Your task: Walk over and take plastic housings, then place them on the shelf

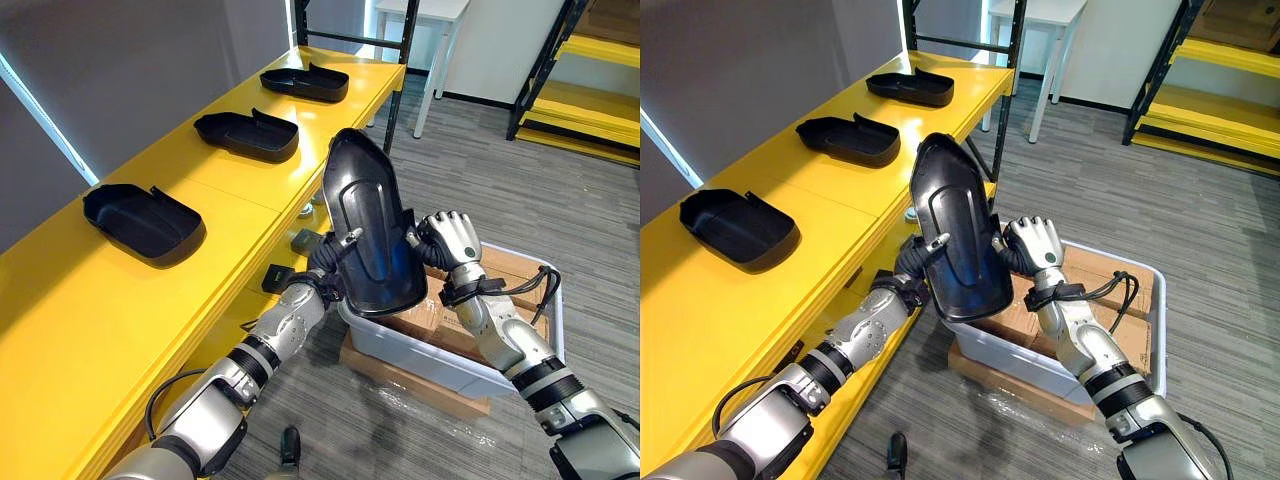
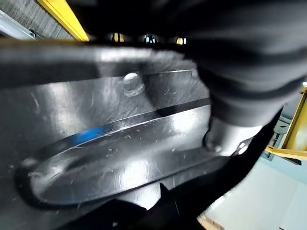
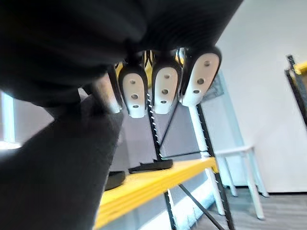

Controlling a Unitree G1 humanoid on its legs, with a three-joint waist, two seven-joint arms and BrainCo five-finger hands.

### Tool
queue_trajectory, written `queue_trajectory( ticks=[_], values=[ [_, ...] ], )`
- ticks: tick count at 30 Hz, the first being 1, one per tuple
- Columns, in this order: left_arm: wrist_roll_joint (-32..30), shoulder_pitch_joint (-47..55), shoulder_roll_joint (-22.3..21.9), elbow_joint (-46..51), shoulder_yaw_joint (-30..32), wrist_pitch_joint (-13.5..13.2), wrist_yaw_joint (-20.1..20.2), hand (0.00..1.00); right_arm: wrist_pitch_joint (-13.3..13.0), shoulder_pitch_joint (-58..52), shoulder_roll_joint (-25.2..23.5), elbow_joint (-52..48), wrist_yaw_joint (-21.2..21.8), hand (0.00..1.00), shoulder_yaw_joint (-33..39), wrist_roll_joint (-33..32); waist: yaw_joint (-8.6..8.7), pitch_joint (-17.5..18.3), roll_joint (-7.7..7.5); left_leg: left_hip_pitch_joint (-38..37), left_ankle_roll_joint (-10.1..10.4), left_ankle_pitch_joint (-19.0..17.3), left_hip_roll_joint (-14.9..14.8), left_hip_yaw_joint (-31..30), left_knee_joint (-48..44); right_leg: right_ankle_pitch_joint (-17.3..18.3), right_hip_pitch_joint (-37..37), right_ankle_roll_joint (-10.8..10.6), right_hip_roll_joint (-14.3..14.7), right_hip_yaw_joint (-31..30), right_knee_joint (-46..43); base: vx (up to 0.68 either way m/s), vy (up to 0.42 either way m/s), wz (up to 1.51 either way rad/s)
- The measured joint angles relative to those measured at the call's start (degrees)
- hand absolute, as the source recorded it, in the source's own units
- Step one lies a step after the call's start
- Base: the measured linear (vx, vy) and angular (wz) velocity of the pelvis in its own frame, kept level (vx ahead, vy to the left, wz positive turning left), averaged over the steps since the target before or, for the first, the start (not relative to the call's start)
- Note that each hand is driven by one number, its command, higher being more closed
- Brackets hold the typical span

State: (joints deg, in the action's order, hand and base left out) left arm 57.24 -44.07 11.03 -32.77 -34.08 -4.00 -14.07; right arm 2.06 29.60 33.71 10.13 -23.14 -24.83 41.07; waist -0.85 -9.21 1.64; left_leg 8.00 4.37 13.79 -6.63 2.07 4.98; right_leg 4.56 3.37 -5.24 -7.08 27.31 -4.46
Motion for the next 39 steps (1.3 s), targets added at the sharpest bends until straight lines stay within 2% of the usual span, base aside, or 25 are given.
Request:
queue_trajectory(
  ticks=[10,11,13,18,22,23,24,26,27,28,29,32,33,34,35,36,37,38,39],
  values=[
    [5.15,0.49,-0.04,0.50,0.78,-1.08,-0.39,1.00,0.00,-1.95,-1.30,-2.61,-2.84,1.00,0.00,-0.01,-0.09,0.56,-0.10,-0.61,-0.15,0.11,-0.03,0.05,0.02,0.01,0.59,0.00,-0.04,-0.02,0.04,0.00,0.000,0.00],
    [5.50,1.11,-0.05,0.98,1.09,-1.40,-0.39,1.00,-0.03,-2.43,-1.82,-2.93,-3.22,0.00,0.00,0.00,-0.08,0.69,-0.13,-0.65,-0.15,0.10,-0.04,0.06,0.02,0.01,0.61,0.00,-0.07,-0.04,0.05,0.00,0.000,0.00],
    [5.87,2.14,-0.04,1.65,1.33,-1.65,-0.40,1.00,-0.12,-2.71,-2.53,-2.93,-3.78,0.00,0.00,0.00,-0.06,0.80,-0.12,-0.68,-0.15,0.10,-0.04,0.08,0.02,0.02,0.63,0.00,-0.12,-0.05,0.06,0.00,0.000,0.00],
    [6.29,8.50,0.02,6.96,5.23,-2.30,-0.39,1.00,-2.24,-6.33,-4.84,-5.36,-4.87,0.00,-0.20,0.04,-0.39,1.29,-0.69,-0.80,-0.14,0.10,-0.04,0.21,0.02,0.02,0.79,0.00,-0.15,-0.01,0.09,0.00,0.000,0.00],
    [0.67,16.84,0.19,15.80,9.24,-2.85,-0.59,1.00,-4.36,-13.96,-6.87,-12.18,-4.45,0.00,0.33,-0.90,-0.81,1.97,-0.95,-1.47,-0.15,0.13,0.60,-0.94,0.02,0.15,1.98,-0.16,-0.31,0.69,0.07,0.00,-0.003,0.13],
    [-2.05,19.52,-0.04,19.26,11.05,-3.08,-1.05,1.00,-6.09,-16.64,-8.45,-14.41,-3.71,0.00,1.07,-4.40,-0.81,2.18,-0.97,-1.66,-0.15,0.12,0.82,-1.37,0.02,0.42,2.56,-0.32,-0.42,1.52,0.06,0.00,-0.007,0.22],
    [-2.84,20.19,-0.16,20.31,11.57,-3.20,-1.18,1.00,-6.55,-17.32,-9.03,-14.87,-3.57,0.00,1.38,-5.26,-0.79,2.22,-0.97,-1.65,-0.15,0.13,0.88,-1.64,0.03,0.54,2.66,-0.32,-0.44,1.71,0.05,-0.02,-0.012,0.26],
    [-11.73,25.44,-2.40,28.08,17.23,-4.58,-3.16,1.00,-9.74,-22.31,-14.71,-17.26,-1.53,0.00,2.43,-14.27,-0.93,2.39,-0.94,-1.63,0.01,-0.01,0.93,-2.57,0.24,1.29,2.91,-0.19,-0.33,2.90,-0.19,-0.04,-0.015,0.23],
    [-12.60,26.01,-2.75,28.82,17.97,-4.68,-3.40,1.00,-9.84,-22.88,-15.35,-17.59,-1.25,0.00,2.51,-15.04,-0.95,2.45,-0.93,-1.63,0.23,-0.16,0.94,-2.71,0.24,1.43,2.97,-0.05,-0.33,3.00,-0.22,-0.04,-0.015,0.18],
    [-19.80,28.45,-4.29,32.01,21.63,-4.97,-5.33,1.00,-11.17,-25.49,-18.04,-18.94,0.46,0.00,2.69,-19.19,-1.15,2.74,-0.92,-1.67,0.24,-0.18,0.96,-3.20,0.25,1.61,3.19,-0.08,-0.28,3.22,-0.12,-0.03,-0.012,0.10],
    [-22.59,29.26,-5.00,33.01,23.21,-5.16,-6.20,1.00,-11.75,-26.40,-19.06,-19.20,1.04,0.00,2.86,-20.64,-1.32,2.95,-0.91,-1.66,0.24,-0.18,0.92,-3.22,0.25,1.62,3.20,-0.09,-0.24,3.21,-0.07,-0.03,-0.016,0.08],
    [-41.46,33.67,-6.97,36.94,32.11,-5.74,-12.93,1.00,-13.69,-30.23,-23.43,-20.60,3.24,0.00,4.90,-27.24,-1.40,3.77,-0.88,-1.64,0.25,-0.18,0.81,-3.37,0.23,1.70,3.43,-0.21,-0.03,3.27,0.11,0.00,0.000,0.00],
    [-45.29,34.49,-7.00,37.14,33.52,-5.74,-14.27,1.00,-14.10,-30.73,-24.04,-20.62,3.43,0.00,5.42,-28.05,-1.41,3.91,-0.83,-1.55,0.25,-0.18,0.83,-3.53,0.18,1.70,3.73,-0.22,0.02,3.40,0.09,0.02,-0.034,0.15],
    [-52.85,35.74,-6.98,37.26,35.32,-5.45,-16.95,1.00,-15.00,-31.97,-25.36,-20.84,3.67,0.00,7.00,-30.28,-1.43,3.99,-0.84,-0.89,0.23,-0.16,0.95,-3.98,-0.22,1.59,3.86,-0.33,0.07,4.58,-0.01,0.01,-0.034,0.47],
    [-59.51,36.42,-6.99,37.27,36.40,-5.24,-19.58,1.00,-15.87,-32.93,-26.16,-20.85,3.53,0.00,9.15,-32.44,-1.16,3.98,-0.82,1.38,-0.74,-0.97,0.74,-1.89,-1.39,1.50,3.90,-0.34,-0.13,7.00,0.06,0.00,-0.032,0.74],
    [-62.70,36.40,-7.09,37.27,36.67,-5.12,-20.90,1.00,-16.21,-33.32,-26.41,-20.87,3.39,0.00,10.24,-33.57,-0.90,3.93,-0.83,2.91,-2.62,-2.31,0.29,1.31,-2.87,1.55,4.02,-0.45,-0.14,8.96,0.14,0.00,-0.019,1.36],
    [-67.93,36.35,-7.46,37.29,36.37,-5.05,-22.46,1.00,-16.51,-33.75,-26.72,-20.86,2.89,0.00,12.66,-34.98,-0.13,3.81,-0.97,5.98,-6.26,-4.96,-1.41,10.85,-7.73,1.64,4.50,-0.72,-1.03,12.88,0.19,0.02,0.010,1.34],
    [-69.80,36.44,-7.58,37.29,36.32,-5.02,-23.14,1.00,-16.54,-33.67,-26.72,-20.70,2.66,0.00,13.64,-35.68,-0.21,3.75,-0.87,6.82,-7.63,-5.96,-3.24,17.75,-10.42,1.90,4.71,-1.07,-1.58,14.15,-0.13,0.10,0.057,1.51],
    [-72.83,36.98,-7.53,37.70,36.42,-4.72,-24.29,1.00,-16.55,-33.65,-26.75,-20.49,2.22,0.00,14.72,-36.24,-0.38,3.78,-0.73,6.52,-8.81,-7.37,-7.09,30.85,-14.73,2.80,5.76,-1.89,-2.35,16.56,-0.68,0.18,0.085,1.27]
  ],
)
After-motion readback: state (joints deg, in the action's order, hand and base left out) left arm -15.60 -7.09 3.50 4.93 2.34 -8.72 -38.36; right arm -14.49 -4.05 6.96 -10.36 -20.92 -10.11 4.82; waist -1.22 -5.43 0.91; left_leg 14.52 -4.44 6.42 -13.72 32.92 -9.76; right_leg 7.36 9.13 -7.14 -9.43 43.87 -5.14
